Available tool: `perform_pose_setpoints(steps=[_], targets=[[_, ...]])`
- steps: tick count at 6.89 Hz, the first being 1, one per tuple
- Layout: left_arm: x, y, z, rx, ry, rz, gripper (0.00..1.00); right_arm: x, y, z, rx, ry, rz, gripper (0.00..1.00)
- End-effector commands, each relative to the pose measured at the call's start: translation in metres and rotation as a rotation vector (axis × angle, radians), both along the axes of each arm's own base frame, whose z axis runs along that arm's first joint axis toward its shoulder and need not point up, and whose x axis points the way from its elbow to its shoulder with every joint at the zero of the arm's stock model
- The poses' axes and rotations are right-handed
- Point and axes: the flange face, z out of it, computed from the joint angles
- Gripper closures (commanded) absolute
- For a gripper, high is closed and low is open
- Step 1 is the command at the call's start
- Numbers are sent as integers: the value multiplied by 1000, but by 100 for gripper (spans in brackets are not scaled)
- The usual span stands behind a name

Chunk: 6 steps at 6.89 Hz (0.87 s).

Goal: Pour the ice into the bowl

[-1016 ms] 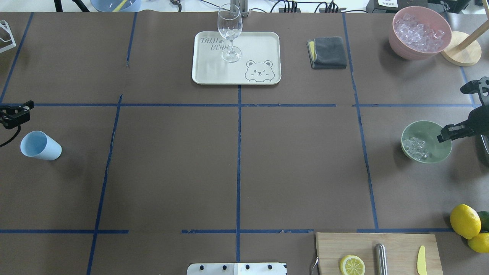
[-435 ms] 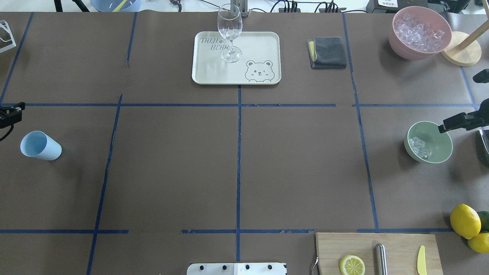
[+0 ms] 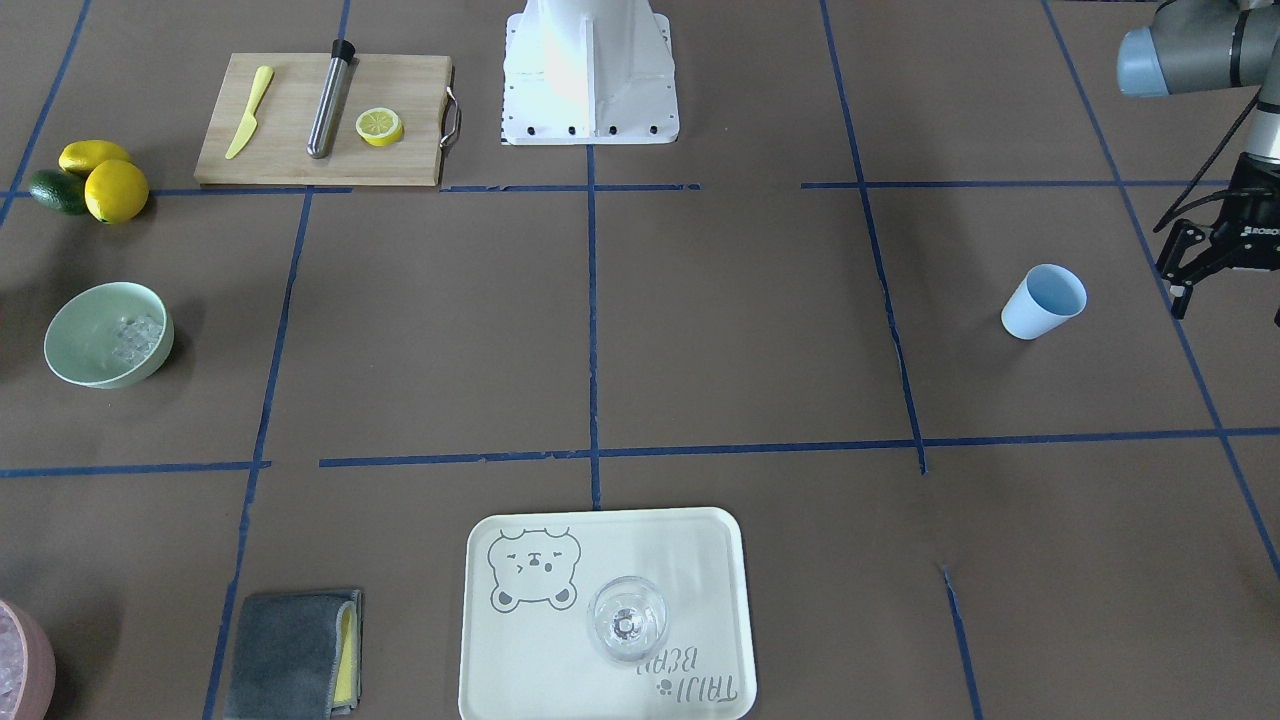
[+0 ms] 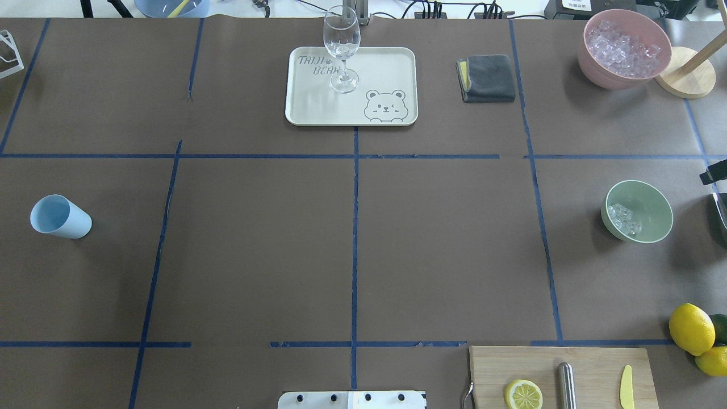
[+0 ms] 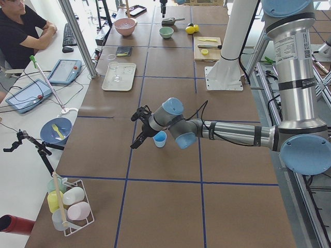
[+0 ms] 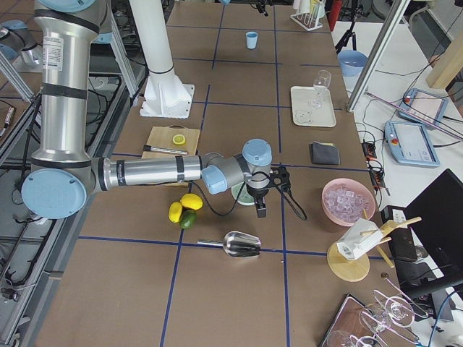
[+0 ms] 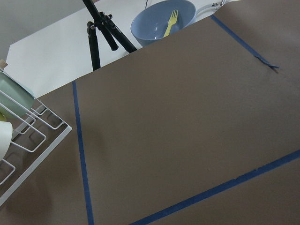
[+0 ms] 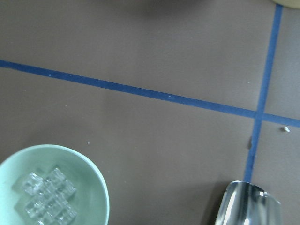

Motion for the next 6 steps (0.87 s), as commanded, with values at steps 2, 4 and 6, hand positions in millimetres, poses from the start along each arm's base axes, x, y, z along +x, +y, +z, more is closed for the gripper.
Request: perform_pose_setpoints(steps=[2, 4, 6], targets=[[-76, -28, 8, -184, -8, 139, 0, 100, 3, -24, -1, 56, -62, 0], [-111, -16, 47, -342, 68, 191, 0, 116, 24, -6, -45, -13, -51, 0], [-140, -2, 89, -442, 129, 235, 0, 112, 24, -5, -54, -59, -45, 0]])
